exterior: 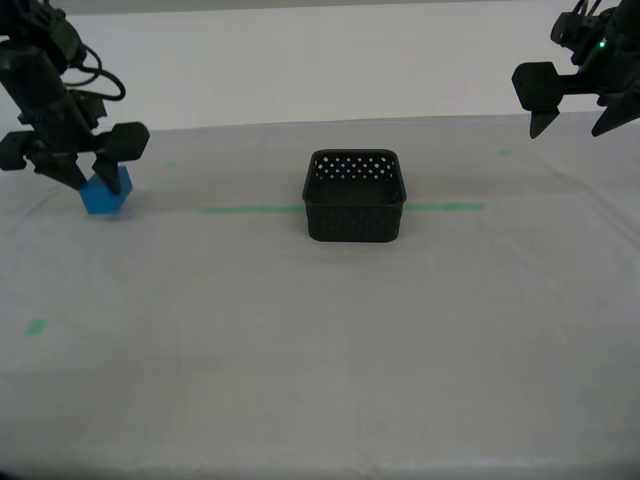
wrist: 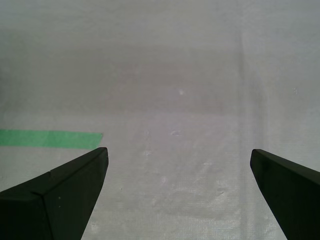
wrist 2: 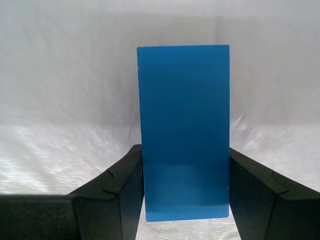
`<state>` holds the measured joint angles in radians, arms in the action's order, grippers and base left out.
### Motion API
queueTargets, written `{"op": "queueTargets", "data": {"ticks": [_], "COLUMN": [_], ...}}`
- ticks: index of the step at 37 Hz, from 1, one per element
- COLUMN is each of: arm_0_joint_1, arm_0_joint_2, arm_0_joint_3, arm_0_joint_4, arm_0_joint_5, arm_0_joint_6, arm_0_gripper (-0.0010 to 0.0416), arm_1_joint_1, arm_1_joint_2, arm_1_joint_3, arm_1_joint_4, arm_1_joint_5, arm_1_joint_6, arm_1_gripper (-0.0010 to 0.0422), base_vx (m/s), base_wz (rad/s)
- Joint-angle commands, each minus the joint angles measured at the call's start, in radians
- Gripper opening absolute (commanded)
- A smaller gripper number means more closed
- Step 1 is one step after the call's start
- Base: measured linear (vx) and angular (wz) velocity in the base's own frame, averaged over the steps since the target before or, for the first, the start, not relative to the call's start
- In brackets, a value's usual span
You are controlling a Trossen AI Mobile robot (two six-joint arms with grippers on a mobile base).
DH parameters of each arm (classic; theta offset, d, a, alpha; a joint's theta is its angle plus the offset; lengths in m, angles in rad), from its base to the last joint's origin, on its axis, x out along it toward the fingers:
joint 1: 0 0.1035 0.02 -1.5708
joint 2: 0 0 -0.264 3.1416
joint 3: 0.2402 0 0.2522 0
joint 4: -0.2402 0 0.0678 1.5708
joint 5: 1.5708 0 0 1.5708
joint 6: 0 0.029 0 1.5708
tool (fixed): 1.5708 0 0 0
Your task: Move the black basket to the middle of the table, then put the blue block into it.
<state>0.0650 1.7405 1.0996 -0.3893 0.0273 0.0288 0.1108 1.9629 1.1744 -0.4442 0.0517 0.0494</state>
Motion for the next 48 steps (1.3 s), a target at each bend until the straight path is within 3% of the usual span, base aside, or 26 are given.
{"op": "queueTargets", "data": {"ticks": [1, 12, 18, 23, 35, 44, 48], "arm_0_joint_1": [0.001, 0.001, 0.001, 0.001, 0.001, 0.001, 0.001], "arm_0_joint_2": [-0.001, -0.001, -0.001, -0.001, -0.001, -0.001, -0.001], "arm_0_joint_3": [0.001, 0.001, 0.001, 0.001, 0.001, 0.001, 0.001], "arm_0_joint_4": [0.000, 0.001, 0.000, 0.000, 0.000, 0.001, 0.000], "arm_0_joint_5": [-0.001, -0.001, -0.001, -0.001, -0.001, -0.001, -0.001], "arm_0_joint_6": [0.000, 0.000, 0.000, 0.000, 0.000, 0.000, 0.000], "arm_0_gripper": [0.0399, 0.0398, 0.0399, 0.0399, 0.0399, 0.0399, 0.0399], "arm_1_joint_1": [-0.011, -0.058, -0.103, -0.149, -0.316, -0.449, -0.496], "arm_1_joint_2": [-0.048, -0.176, -0.217, -0.235, -0.234, -0.233, -0.233], "arm_1_joint_3": [0.000, 0.000, 0.000, 0.000, 0.000, 0.000, 0.000], "arm_1_joint_4": [-0.008, -0.064, -0.081, -0.086, -0.050, -0.022, -0.021], "arm_1_joint_5": [-0.018, -0.035, -0.076, -0.079, -0.082, -0.147, -0.153], "arm_1_joint_6": [-0.042, -0.169, -0.202, -0.235, -0.367, -0.467, -0.516], "arm_1_gripper": [0.0002, -0.0001, 0.0000, 0.0000, 0.0000, -0.0001, 0.0000], "base_vx": [0.000, 0.000, 0.000, 0.000, 0.000, 0.000, 0.000], "base_wz": [0.000, 0.000, 0.000, 0.000, 0.000, 0.000, 0.000]}}
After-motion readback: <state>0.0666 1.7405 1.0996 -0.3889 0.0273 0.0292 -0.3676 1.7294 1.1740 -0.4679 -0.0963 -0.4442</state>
